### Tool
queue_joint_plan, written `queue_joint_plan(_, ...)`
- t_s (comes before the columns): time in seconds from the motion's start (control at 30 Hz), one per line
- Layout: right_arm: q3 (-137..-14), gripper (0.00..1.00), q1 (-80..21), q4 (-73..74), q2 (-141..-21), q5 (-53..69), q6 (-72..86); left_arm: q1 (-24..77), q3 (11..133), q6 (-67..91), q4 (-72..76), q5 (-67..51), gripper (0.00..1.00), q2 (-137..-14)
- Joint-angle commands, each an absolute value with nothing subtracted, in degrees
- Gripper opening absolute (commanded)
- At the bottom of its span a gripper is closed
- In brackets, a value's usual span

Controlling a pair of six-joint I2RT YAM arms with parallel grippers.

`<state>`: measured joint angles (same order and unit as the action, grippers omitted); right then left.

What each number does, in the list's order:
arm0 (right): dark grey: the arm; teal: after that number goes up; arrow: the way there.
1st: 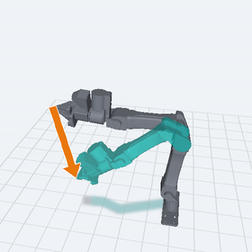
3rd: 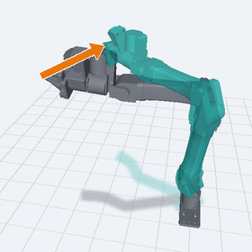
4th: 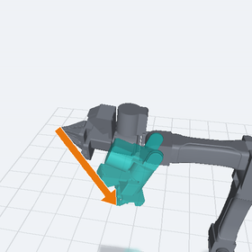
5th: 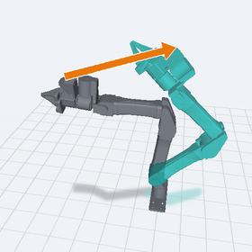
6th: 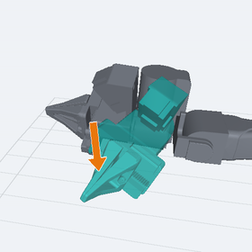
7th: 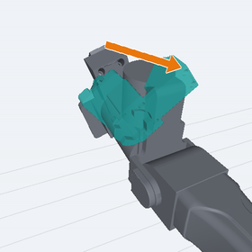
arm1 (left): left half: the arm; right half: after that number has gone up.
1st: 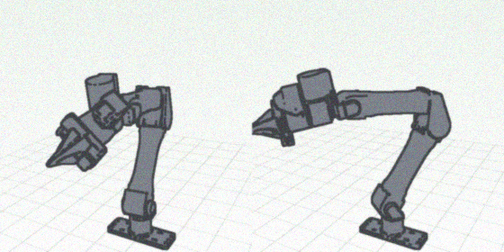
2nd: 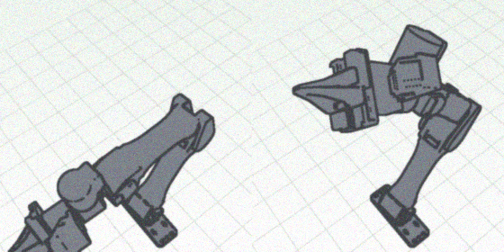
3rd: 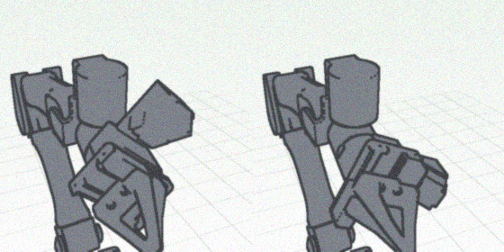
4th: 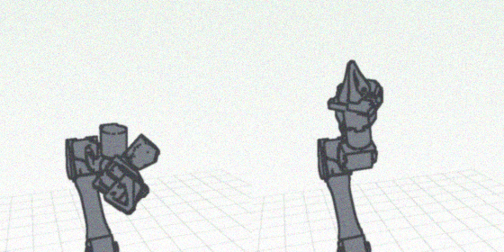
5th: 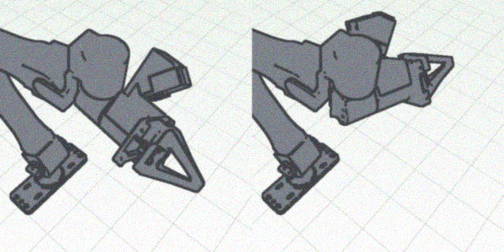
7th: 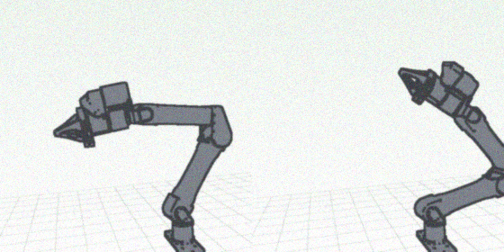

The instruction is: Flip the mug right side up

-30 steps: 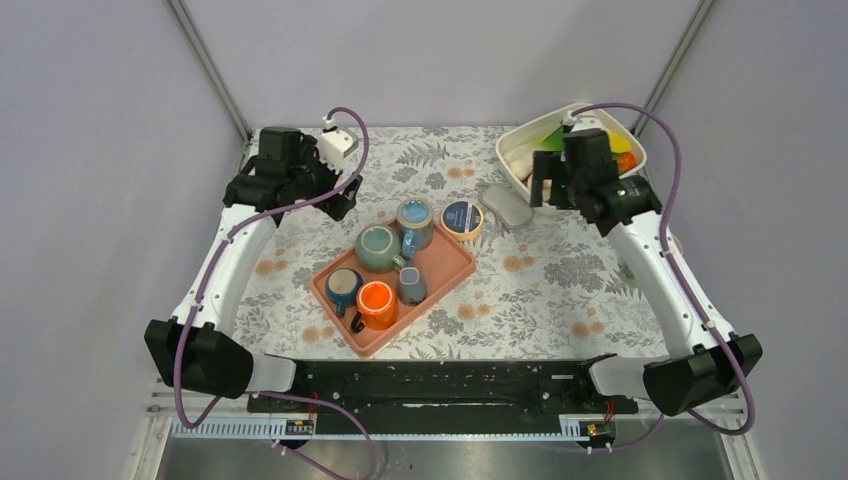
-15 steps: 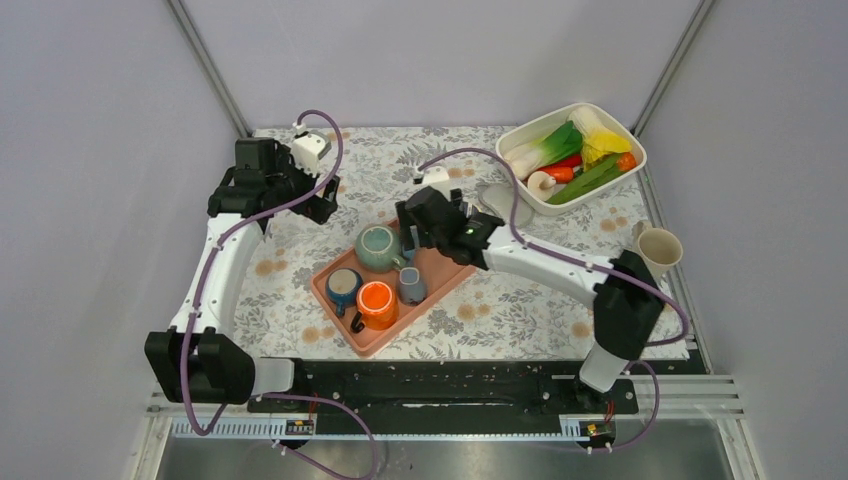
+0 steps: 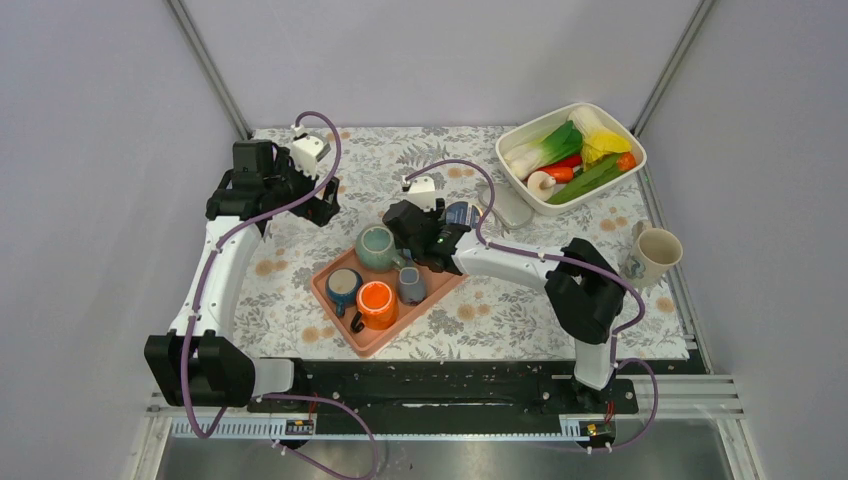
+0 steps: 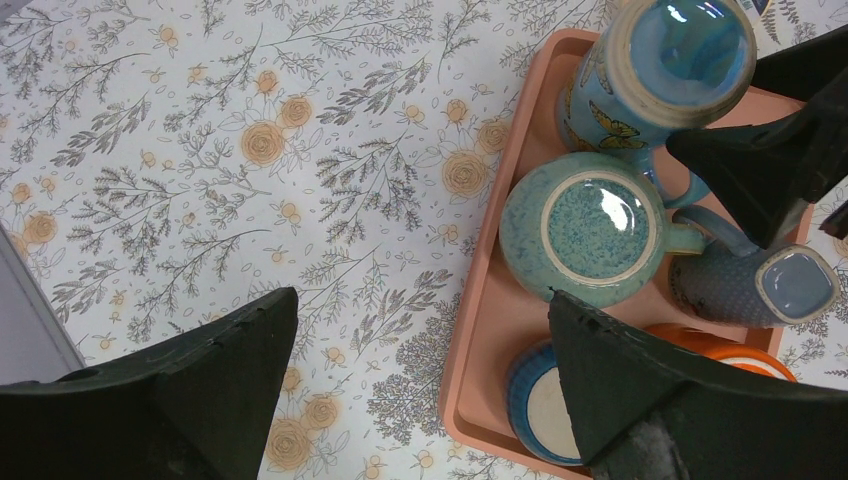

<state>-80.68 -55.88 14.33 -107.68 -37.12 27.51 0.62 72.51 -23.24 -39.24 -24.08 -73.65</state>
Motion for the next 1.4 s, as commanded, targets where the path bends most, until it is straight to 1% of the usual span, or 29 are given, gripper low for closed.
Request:
queue_joint_plan(0.0, -81.99, 0.71, -56.43, 13.99, -110.7, -43.76, 28.11, 0.16, 72.9, -22.15, -36.47, -26.68, 0.99, -72.5)
queue_joint_plan(0.07, -81.52, 0.71, -56.43, 14.8, -110.31, -43.73, 28.68, 0.16, 72.78, -22.42, -36.47, -26.75, 0.99, -72.31)
queue_joint_plan(0.13, -80.51, 0.71, -56.55, 13.88, -108.5, -41.15, 29.66, 0.11, 72.61, -22.81, -36.47, -26.63, 0.99, -72.28)
queue_joint_plan(0.33, -80.18, 0.74, -57.23, 14.49, -108.51, -45.43, 28.37, 0.08, 72.74, -22.54, -36.47, -26.83, 0.99, -72.45)
queue_joint_plan(0.47, -78.67, 0.74, -56.0, 14.73, -109.92, -42.11, 31.06, 0.04, 72.43, -22.67, -36.48, -27.14, 0.99, -71.9)
queue_joint_plan(0.6, -81.13, 0.71, -55.85, 14.74, -112.22, -39.55, 29.7, 0.07, 72.42, -22.21, -36.52, -27.55, 0.99, -72.1)
queue_joint_plan(0.63, -81.49, 0.69, -55.89, 14.71, -112.53, -39.18, 29.71, 0.06, 72.42, -22.11, -36.46, -27.72, 0.99, -72.07)
queue_joint_plan(0.7, -81.52, 0.58, -55.81, 14.58, -112.36, -39.18, 29.75, 0.03, 72.27, -22.06, -36.47, -27.9, 0.99, -71.88)
queue_joint_plan(0.83, -80.34, 0.24, -55.24, 13.61, -110.96, -38.67, 30.6, 0.06, 72.03, -22.24, -36.46, -28.1, 0.99, -71.71)
queue_joint_plan(0.9, -79.28, 0.11, -54.86, 12.75, -109.47, -38.29, 30.93, 0.05, 71.98, -22.16, -36.52, -28.25, 0.99, -71.88)
queue_joint_plan(0.97, -77.85, 0.0, -54.56, 11.35, -107.19, -38.17, 31.03, 0.06, 71.99, -21.87, -36.52, -28.74, 0.99, -72.0)
queue_joint_plan(1.1, -74.44, 0.0, -52.41, 6.48, -100.07, -35.87, 30.98, 0.08, 73.11, -20.37, -36.4, -30.85, 0.98, -72.98)
queue_joint_plan(1.2, -68.69, 0.0, -49.88, -3.59, -92.75, -31.41, 32.61, 0.03, 74.74, -17.29, -35.77, -33.74, 0.96, -74.25)
queue_joint_plan(1.27, -65.51, 0.0, -48.48, -10.3, -88.72, -28.88, 33.96, 0.03, 75.46, -12.96, -33.96, -36.35, 0.94, -75.05)
queue_joint_plan(1.37, -63.78, 0.0, -46.53, -15.32, -84.86, -24.66, 36.58, 0.06, 74.69, -4.44, -28.37, -42.18, 0.93, -76.04)
